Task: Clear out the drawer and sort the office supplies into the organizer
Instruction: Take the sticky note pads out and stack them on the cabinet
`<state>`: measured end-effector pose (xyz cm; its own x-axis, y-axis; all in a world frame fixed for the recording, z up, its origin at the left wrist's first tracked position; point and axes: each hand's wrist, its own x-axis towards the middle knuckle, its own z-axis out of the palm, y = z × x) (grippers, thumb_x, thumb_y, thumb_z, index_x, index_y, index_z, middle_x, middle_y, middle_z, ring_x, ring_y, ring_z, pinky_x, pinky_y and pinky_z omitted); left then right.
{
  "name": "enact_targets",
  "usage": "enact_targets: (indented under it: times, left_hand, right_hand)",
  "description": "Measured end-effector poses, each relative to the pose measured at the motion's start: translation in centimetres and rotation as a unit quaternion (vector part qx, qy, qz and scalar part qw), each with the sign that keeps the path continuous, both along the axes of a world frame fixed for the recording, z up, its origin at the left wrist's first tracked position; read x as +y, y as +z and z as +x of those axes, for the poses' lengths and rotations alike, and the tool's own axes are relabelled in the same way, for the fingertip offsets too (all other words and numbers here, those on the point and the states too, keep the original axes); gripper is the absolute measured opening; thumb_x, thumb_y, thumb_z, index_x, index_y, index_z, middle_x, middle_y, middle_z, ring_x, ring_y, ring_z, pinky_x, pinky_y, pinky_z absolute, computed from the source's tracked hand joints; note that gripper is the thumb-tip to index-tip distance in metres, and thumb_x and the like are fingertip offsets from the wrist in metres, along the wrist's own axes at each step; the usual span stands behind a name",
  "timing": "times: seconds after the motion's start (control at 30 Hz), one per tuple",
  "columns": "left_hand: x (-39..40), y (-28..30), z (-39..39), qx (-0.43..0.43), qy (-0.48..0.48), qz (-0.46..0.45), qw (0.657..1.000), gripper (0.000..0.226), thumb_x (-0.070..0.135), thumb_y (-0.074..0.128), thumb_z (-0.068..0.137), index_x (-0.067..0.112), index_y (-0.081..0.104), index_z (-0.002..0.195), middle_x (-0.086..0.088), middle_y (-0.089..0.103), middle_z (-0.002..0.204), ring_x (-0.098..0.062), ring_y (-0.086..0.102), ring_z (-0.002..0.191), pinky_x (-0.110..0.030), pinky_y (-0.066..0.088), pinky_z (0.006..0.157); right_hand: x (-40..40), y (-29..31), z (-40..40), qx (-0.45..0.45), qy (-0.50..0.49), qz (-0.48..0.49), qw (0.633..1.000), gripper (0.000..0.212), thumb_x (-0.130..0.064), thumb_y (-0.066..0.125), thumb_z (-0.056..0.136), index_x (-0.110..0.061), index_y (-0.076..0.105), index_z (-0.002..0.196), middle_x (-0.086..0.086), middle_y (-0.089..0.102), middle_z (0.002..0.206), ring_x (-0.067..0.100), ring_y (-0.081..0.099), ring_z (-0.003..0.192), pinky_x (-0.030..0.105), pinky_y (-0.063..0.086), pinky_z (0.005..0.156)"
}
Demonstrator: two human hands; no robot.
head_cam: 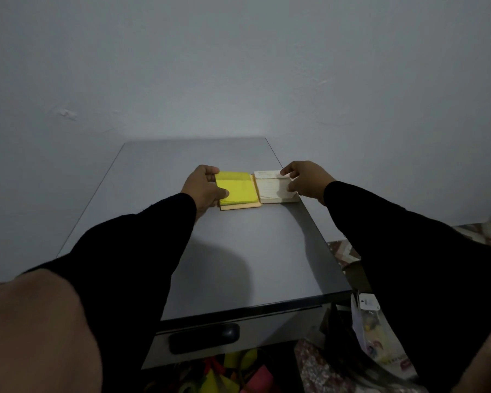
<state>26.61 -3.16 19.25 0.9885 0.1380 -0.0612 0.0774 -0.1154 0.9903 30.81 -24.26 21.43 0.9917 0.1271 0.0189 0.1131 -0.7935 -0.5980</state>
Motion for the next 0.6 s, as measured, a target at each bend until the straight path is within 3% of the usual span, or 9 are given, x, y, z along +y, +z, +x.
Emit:
enact_targets:
  times: [0.07, 0.2, 0.3, 0.4, 0.47, 0.53, 0.6]
  left_hand:
    - [-0.4, -0.1, 0.2, 0.014, 0.008, 0.022, 1.000, 0.048, -0.017, 0.061, 0.077, 0.009, 0.046, 0.114, -0.008, 0.044, 0.098, -0.016, 0.048, 0.069, -0.015, 0.040, 0.037]
    - [-0.8, 0.3, -0.4, 0.072, 0.018, 0.056, 0.996, 0.054, -0.015, 0.063, 0.077, 0.005, 0.048, 0.124, -0.009, 0.047, 0.089, -0.020, 0.046, 0.060, -0.027, 0.042, 0.050]
    - [-1.1, 1.3, -2.5, 0.077, 0.010, 0.081, 0.994, 0.056, -0.013, 0.065, 0.076, 0.004, 0.049, 0.127, -0.015, 0.047, 0.112, -0.024, 0.049, 0.081, -0.020, 0.044, 0.043]
    - [-1.3, 2.6, -5.3, 0.082, -0.009, 0.074, 0.994, 0.063, -0.013, 0.065, 0.077, 0.004, 0.043, 0.134, -0.012, 0.037, 0.124, -0.023, 0.041, 0.099, -0.012, 0.043, 0.035]
    - [-0.9, 3.5, -7.2, 0.091, -0.032, 0.114, 0.989, 0.073, -0.001, 0.069, 0.080, 0.014, 0.035, 0.143, -0.008, 0.034, 0.139, -0.022, 0.042, 0.110, -0.016, 0.052, 0.053]
    - [-0.4, 4.3, -9.1, 0.097, -0.048, 0.190, 0.976, 0.084, 0.014, 0.072, 0.081, 0.023, 0.023, 0.148, -0.005, 0.028, 0.149, -0.024, 0.039, 0.127, -0.033, 0.051, 0.082]
    - [-0.2, 5.2, -10.9, 0.096, -0.042, 0.210, 0.972, 0.089, 0.020, 0.073, 0.080, 0.023, 0.017, 0.150, -0.006, 0.027, 0.152, -0.025, 0.036, 0.132, -0.037, 0.046, 0.088]
  right_hand:
    - [-0.1, 0.3, -0.7, -0.005, 0.005, -0.004, 1.000, 0.041, 0.005, 0.058, 0.082, -0.008, 0.057, 0.121, 0.015, 0.051, 0.127, 0.026, 0.050, 0.114, 0.031, 0.042, 0.091]
    - [-0.4, 1.0, -2.4, -0.014, 0.013, 0.010, 1.000, 0.041, 0.006, 0.056, 0.083, -0.010, 0.057, 0.121, 0.014, 0.051, 0.128, 0.017, 0.047, 0.095, 0.027, 0.042, 0.082]
    - [-0.6, 1.9, -4.7, -0.026, 0.026, 0.013, 0.999, 0.041, 0.005, 0.055, 0.082, -0.011, 0.058, 0.120, 0.014, 0.051, 0.128, 0.013, 0.044, 0.093, 0.027, 0.043, 0.083]
    - [-0.7, 2.7, -7.8, -0.021, 0.038, 0.036, 0.998, 0.041, 0.003, 0.055, 0.083, -0.013, 0.057, 0.120, 0.013, 0.051, 0.128, 0.015, 0.046, 0.091, 0.028, 0.044, 0.077]
    - [-0.7, 3.0, -10.3, -0.022, 0.046, 0.039, 0.998, 0.043, 0.001, 0.059, 0.082, -0.013, 0.056, 0.122, 0.012, 0.051, 0.128, 0.015, 0.046, 0.094, 0.025, 0.039, 0.076]
    - [-0.8, 3.2, -12.8, -0.024, 0.057, 0.035, 0.997, 0.045, -0.001, 0.063, 0.081, -0.013, 0.054, 0.124, 0.011, 0.052, 0.128, 0.015, 0.046, 0.096, 0.023, 0.037, 0.076]
    - [-1.2, 3.5, -15.3, -0.022, 0.065, 0.030, 0.997, 0.047, -0.003, 0.064, 0.081, -0.014, 0.052, 0.126, 0.011, 0.052, 0.128, 0.018, 0.050, 0.100, 0.023, 0.037, 0.079]
